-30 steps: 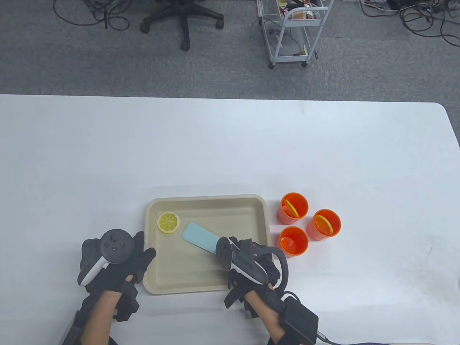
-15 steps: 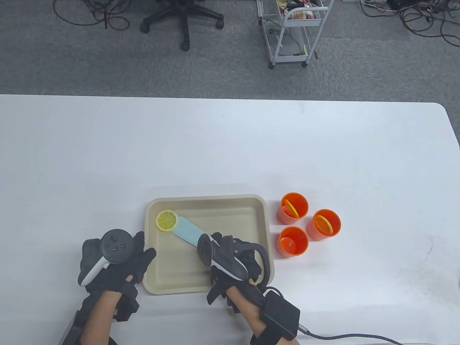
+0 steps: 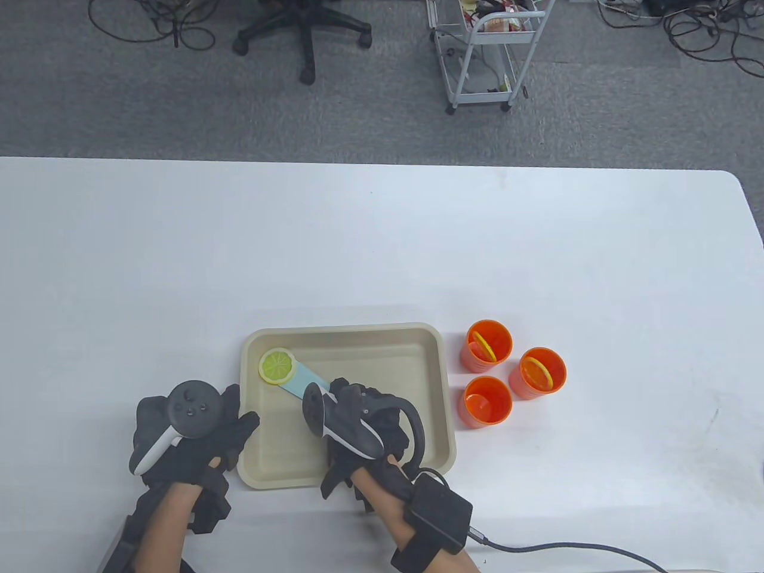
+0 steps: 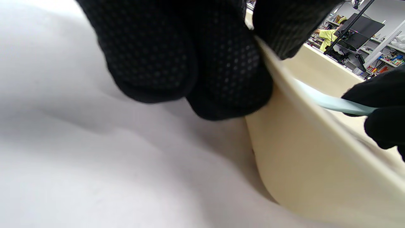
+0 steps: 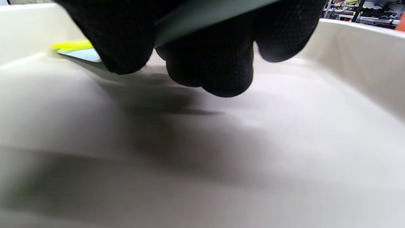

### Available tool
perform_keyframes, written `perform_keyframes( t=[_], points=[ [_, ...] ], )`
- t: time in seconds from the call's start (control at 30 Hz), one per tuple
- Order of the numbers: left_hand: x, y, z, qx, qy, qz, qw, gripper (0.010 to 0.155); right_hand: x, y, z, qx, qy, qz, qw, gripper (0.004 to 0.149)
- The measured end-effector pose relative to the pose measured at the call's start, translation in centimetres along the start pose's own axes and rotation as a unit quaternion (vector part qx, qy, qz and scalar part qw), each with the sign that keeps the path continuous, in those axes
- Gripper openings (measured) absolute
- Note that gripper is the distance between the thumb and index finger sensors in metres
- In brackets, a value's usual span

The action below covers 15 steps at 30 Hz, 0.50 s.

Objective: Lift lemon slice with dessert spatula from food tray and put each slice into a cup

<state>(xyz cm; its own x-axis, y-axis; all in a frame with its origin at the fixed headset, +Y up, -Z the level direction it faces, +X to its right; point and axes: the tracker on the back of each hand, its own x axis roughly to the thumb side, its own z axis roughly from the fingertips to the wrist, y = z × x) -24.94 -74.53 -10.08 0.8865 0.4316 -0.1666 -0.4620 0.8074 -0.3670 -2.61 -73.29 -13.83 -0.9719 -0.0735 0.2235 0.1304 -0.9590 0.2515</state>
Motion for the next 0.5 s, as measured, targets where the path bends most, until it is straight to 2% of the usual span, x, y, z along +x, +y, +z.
perform_keyframes(
  t=[0.2, 0.5],
  points=[
    [0.0, 0.0, 0.0, 0.000, 0.000, 0.001, 1.000, 0.073, -0.9, -0.6, 1.0, -0.014, -0.012, -0.023, 1.000, 0.060],
    [-0.1, 0.0, 0.0, 0.000, 0.001, 0.003, 1.000, 0.073, -3.7, -2.7, 4.1, -0.061, -0.027, -0.075, 0.995, 0.060]
  ],
)
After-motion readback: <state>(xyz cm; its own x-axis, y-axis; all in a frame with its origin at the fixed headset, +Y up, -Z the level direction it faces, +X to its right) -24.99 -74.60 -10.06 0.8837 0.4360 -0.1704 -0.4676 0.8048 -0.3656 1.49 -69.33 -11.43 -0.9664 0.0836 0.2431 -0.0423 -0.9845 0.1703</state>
